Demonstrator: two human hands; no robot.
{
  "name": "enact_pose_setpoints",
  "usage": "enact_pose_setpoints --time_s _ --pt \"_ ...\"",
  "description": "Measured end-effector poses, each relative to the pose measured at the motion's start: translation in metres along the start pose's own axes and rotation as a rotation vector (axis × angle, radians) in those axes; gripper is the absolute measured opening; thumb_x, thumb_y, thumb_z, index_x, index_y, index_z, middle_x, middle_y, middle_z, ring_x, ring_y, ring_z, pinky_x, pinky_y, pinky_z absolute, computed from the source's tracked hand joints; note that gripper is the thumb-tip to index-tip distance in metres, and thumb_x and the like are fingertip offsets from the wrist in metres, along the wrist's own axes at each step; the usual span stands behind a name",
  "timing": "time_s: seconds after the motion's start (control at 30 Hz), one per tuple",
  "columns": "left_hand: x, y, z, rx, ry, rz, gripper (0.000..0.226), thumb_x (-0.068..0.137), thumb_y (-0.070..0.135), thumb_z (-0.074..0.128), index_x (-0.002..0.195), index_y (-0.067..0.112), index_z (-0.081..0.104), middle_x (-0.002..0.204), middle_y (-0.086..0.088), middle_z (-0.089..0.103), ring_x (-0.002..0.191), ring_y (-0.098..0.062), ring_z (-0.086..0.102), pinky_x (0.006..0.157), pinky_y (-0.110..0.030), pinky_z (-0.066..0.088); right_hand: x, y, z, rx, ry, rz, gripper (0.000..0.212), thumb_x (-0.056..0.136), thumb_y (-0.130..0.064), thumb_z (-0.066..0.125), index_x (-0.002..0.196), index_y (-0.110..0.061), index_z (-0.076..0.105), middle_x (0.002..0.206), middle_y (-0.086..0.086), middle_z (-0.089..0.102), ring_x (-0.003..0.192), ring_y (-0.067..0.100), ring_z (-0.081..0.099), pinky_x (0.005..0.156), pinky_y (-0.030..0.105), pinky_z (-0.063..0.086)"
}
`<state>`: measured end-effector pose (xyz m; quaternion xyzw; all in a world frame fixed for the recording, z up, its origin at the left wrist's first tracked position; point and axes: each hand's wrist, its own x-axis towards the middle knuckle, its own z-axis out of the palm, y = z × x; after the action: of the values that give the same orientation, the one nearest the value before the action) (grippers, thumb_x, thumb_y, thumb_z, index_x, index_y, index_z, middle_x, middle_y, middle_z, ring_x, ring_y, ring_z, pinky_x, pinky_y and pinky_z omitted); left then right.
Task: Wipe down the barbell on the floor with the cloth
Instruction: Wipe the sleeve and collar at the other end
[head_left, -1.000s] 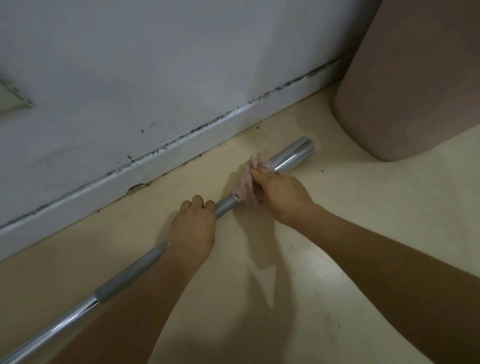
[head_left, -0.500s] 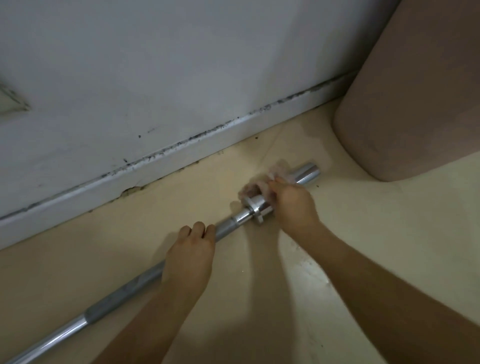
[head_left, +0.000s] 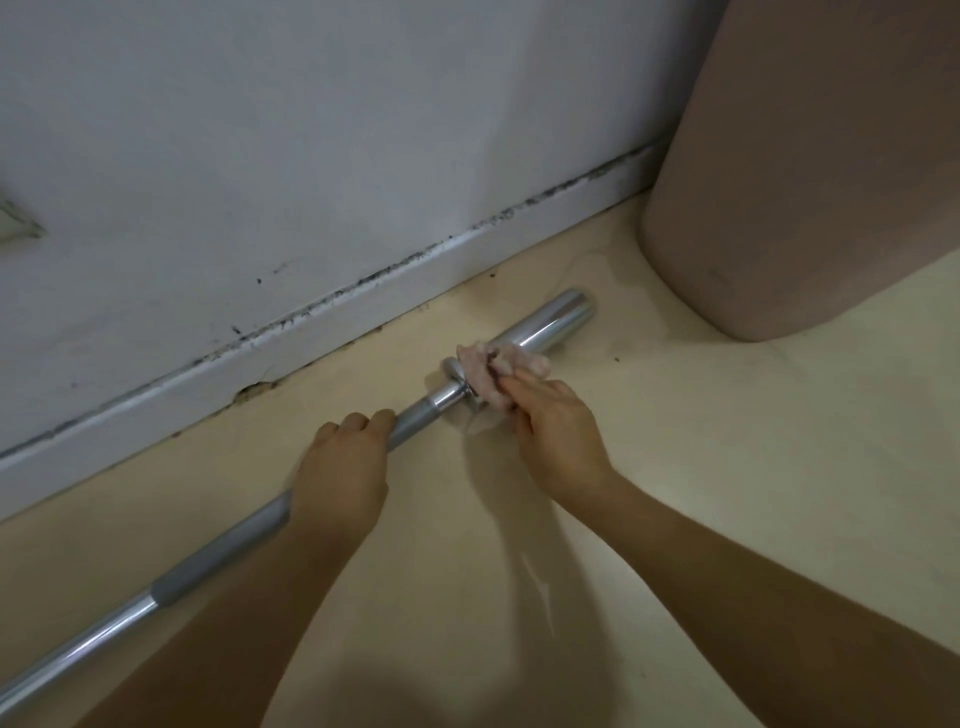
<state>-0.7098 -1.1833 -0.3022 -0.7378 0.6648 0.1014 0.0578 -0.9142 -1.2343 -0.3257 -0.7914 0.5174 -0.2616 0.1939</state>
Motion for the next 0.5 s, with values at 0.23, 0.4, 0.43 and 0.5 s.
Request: enact_pose_setpoints --time_s 0.23,0.4,0.43,0.5 --pt "0.029 -0.009 0.01 0.077 0.045 -0.018 0.042 0.087 0.019 0.049 0.127 0.01 0.041 0.115 -0.008 0.054 0.102 -0.025 0.046 0.088 -0.033 0.044 0.06 0.009 0.054 -0.195 -0.071 -0.049 0.052 0.09 -0.011 0.039 0.142 -0.008 0.035 0.152 0.01 0.031 0.137 0.026 0.034 0.105 0.038 0.04" --pt "0.07 0.002 0.004 0.115 0.05 0.051 0.036 0.087 0.025 0.058 0.118 0.012 0.045 0.111 -0.008 0.054 0.098 -0.025 0.051 0.083 -0.034 0.044 0.096 -0.001 0.056 -0.128 -0.022 0.013 0.044 0.089 -0.015 0.044 0.132 -0.016 0.051 0.144 0.005 0.046 0.133 0.017 0.04 0.103 0.03 0.035" --pt "0.078 0.008 0.005 0.084 0.039 0.056 0.039 0.086 0.024 0.06 0.12 0.012 0.044 0.112 -0.01 0.055 0.099 -0.026 0.051 0.082 -0.034 0.044 0.093 -0.004 0.058 -0.121 -0.024 -0.007 0.044 0.088 -0.017 0.039 0.129 -0.016 0.054 0.142 0.004 0.049 0.131 0.018 0.043 0.1 0.03 0.038" --pt "0.092 0.017 0.005 0.039 -0.004 0.033 0.042 0.085 0.018 0.061 0.123 0.01 0.044 0.115 -0.012 0.055 0.102 -0.029 0.052 0.082 -0.035 0.044 0.089 -0.004 0.065 -0.098 -0.038 -0.023 0.044 0.088 -0.014 0.039 0.128 -0.013 0.057 0.141 0.006 0.05 0.128 0.024 0.047 0.099 0.034 0.042"
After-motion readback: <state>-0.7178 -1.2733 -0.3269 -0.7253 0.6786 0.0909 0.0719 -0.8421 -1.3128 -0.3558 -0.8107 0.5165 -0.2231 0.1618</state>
